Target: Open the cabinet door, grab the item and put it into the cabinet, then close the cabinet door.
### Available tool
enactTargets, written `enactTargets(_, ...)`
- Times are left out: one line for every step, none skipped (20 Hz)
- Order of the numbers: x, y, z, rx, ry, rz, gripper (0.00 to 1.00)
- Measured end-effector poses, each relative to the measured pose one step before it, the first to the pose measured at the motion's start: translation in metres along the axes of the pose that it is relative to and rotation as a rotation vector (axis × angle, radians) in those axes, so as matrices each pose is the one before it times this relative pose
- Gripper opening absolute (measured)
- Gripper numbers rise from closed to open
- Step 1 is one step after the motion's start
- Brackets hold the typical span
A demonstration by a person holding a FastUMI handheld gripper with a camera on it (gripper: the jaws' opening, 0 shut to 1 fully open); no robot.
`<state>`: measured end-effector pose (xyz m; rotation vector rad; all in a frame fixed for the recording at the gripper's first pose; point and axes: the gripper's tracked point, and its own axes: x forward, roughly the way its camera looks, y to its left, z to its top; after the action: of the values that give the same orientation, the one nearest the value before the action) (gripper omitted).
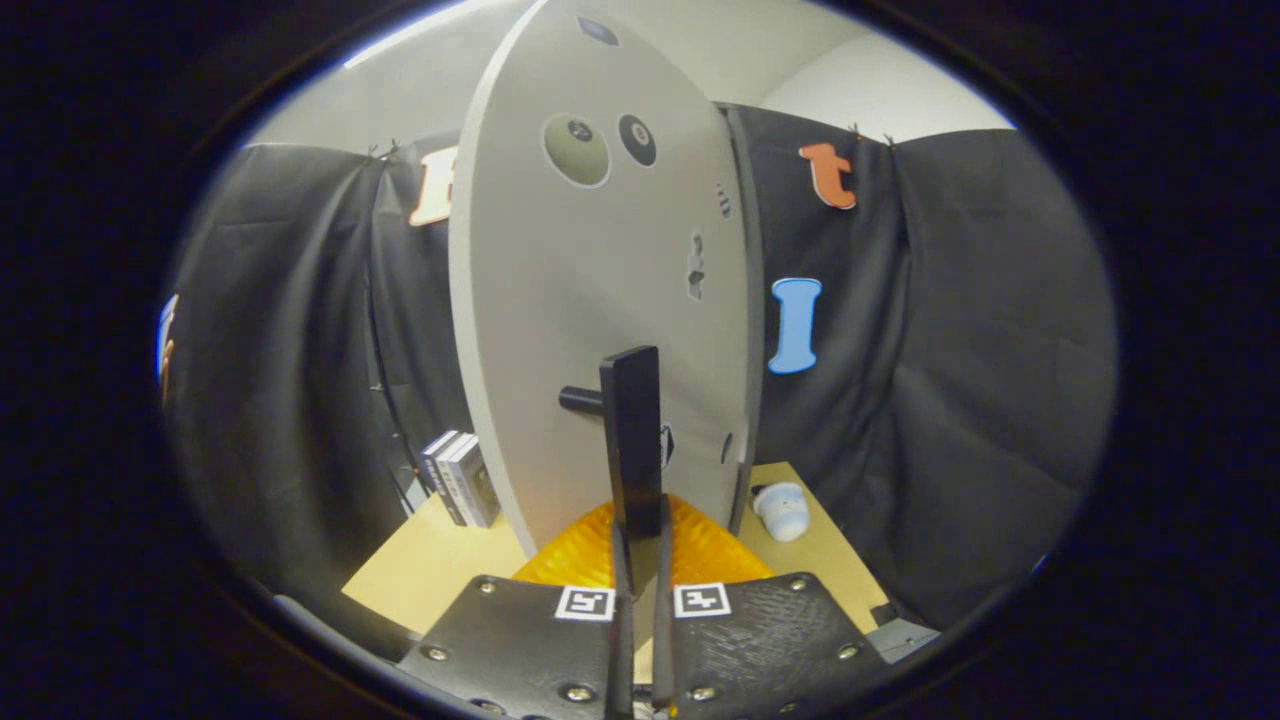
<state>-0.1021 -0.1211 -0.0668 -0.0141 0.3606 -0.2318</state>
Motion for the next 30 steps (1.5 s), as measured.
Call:
enactTargets(-0.00173,-0.00398,-0.00016,-0.00239,-0.00334,-0.0263,0.08)
enactTargets(-0.00089,-0.0029,0.00097,-0.00286,-0.00099,-0.02529,0.07)
enactTargets(0.00005,-0.00258,0.00007,0.00649,-0.00126,-0.02273,0.07)
enactTargets(0.00071,-0.00229,-0.00048,0.01386,0.00263,-0.02183,0.07)
enactTargets(-0.00043,-0.00047,0.00088,0.01464,0.00201,-0.01897,0.07)
enactTargets(-0.0002,-0.00104,-0.00031,0.01021,0.00147,-0.01758,0.07)
enactTargets(-0.00041,-0.00162,-0.00101,-0.00161,-0.00001,-0.01796,0.07)
enactTargets(0.00059,-0.00298,0.00176,-0.0095,-0.00307,-0.01861,0.07)
enactTargets(0.00034,-0.0059,0.00167,-0.00688,-0.00181,-0.01977,0.07)
enactTargets(0.00031,-0.00422,0.00166,-0.00147,-0.00238,-0.01085,0.07)
enactTargets(-0.00043,-0.00357,-0.00171,-0.00032,-0.00124,-0.01432,0.07)
enactTargets(-0.00108,-0.00266,-0.00107,0.00277,0.00063,0.0021,0.05)
enactTargets(0.00003,-0.00147,-0.00149,0.00937,0.00659,0.00011,0.04)
enactTargets(-0.00184,0.00135,0.00135,0.01805,0.00032,0.00921,0.01)
enactTargets(0.00239,0.00059,-0.00063,0.02029,0.00432,0.007,0.01)
enactTargets(0.00086,0.00185,0.00098,0.01154,0.00002,0.01045,0.01)
enactTargets(0.00055,-0.00127,0.00021,-0.00652,0.00185,0.01569,0.01)
enactTargets(0.00054,-0.00014,0.00004,-0.01575,0.00291,0.01321,0.01)
enactTargets(0.00087,-0.00018,-0.00296,-0.02294,0.00698,0.00738,0.01)
enactTargets(0.00014,-0.00113,-0.00229,-0.02418,0.0086,0.00194,0.01)
enactTargets(0.00032,-0.00081,-0.00059,-0.0103,0.00012,-0.00044,0.01)
enactTargets(0.00115,-0.00044,0.00025,0.00444,-0.00079,-0.00291,0.01)
enactTargets(0.00095,-0.00013,0.00017,0.01196,-0.00169,-0.0033,0.01)
enactTargets(-0.00032,-0.00213,0.00118,0.01729,-0.00043,-0.00197,0.01)
enactTargets(-0.00401,-0.0007,0.00045,0.01711,-0.00007,-0.00438,0.01)
enactTargets(-0.00089,-0.00064,-0.0011,0.00505,0.00127,-0.01029,0.01)
enactTargets(0.00002,-0.00287,-0.00093,-0.00353,-0.0017,-0.02035,0.01)
enactTargets(-0.00054,-0.00564,-0.00134,-0.00878,0.00061,-0.02928,0.01)
enactTargets(-0.00072,-0.00829,0.00085,-0.00708,-0.00081,-0.03398,0.01)
enactTargets(-0.0025,-0.00836,0.0007,-0.00166,-0.0029,-0.03477,0.01)
